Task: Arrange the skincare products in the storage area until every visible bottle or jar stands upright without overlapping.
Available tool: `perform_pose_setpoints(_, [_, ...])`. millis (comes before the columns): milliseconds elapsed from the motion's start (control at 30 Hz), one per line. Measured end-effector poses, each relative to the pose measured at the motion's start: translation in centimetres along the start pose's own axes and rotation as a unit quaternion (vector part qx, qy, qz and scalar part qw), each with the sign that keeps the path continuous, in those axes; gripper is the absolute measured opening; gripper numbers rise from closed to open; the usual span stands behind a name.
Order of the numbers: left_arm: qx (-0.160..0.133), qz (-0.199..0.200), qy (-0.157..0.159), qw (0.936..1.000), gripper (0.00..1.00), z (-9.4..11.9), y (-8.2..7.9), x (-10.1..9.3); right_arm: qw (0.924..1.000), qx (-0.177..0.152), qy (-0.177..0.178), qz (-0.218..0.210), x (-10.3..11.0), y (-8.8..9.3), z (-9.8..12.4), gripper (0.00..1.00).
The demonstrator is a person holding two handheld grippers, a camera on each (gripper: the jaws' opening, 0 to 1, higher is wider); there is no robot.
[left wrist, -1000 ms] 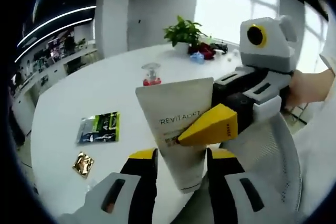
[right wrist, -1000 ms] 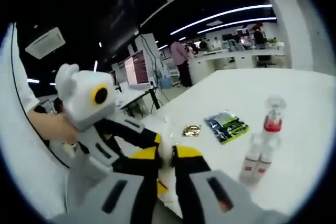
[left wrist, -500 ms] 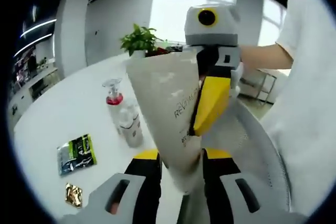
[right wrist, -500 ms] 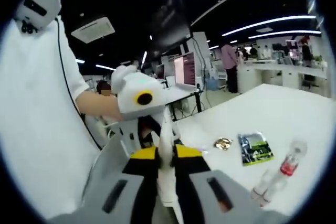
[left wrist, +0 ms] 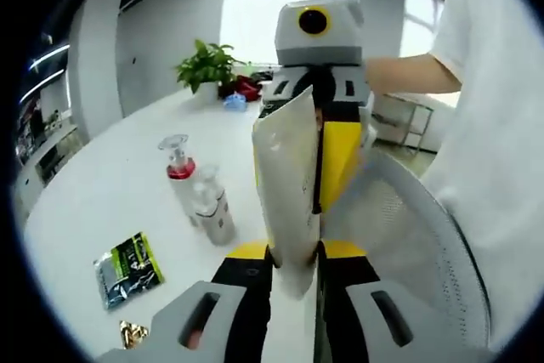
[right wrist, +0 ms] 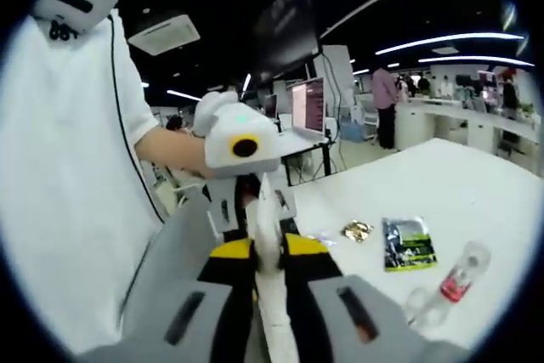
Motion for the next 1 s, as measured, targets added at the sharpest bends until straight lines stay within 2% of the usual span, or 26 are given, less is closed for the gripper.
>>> perform_pose_setpoints(133, [0.004,-0.006,-0.011,0.9999,0.16,-0.7,0.4,0.9,0.9996,0.001,0.022,-0.017,-1.0,0.6,-0.1,0.14])
perform_pose_setpoints(367, [-0.007,0.022,-0.022,0.9995,0.15,-2.1,1.5,1.9,0.9978,0.015,0.058,-0.028,-2.4,2.0,-0.3,0.17])
perform_pose_setpoints(500, [-0.002,0.027,-0.024,0.9993,0.15,-2.7,2.3,2.2,0.9963,0.022,0.074,-0.036,-2.9,3.0,-0.4,0.18])
perform_pose_setpoints(700, [0.013,0.022,-0.032,0.9992,0.15,-3.1,3.5,3.1,0.994,0.014,0.095,-0.053,-3.4,3.6,-0.2,0.24])
perform_pose_setpoints(900, [0.016,0.021,-0.035,0.999,0.15,-3.6,4.0,4.1,0.9883,0.001,0.134,-0.073,-4.3,3.9,0.4,0.34])
perform_pose_setpoints(1000, [0.012,0.022,-0.037,0.999,0.15,-3.7,3.9,4.4,0.9837,-0.019,0.152,-0.094,-4.7,3.8,0.7,0.45])
Point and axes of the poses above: the point that each gripper's makers call its tool centre point, and the gripper's own axes: z roughly backward along the fingers, x roughly to its left, y roughly out of its underside, the point moved 1 cm from there along z, roughly backward along the fingers, and after that the axes turned 4 degrees about -y, right-handed, at the moved point
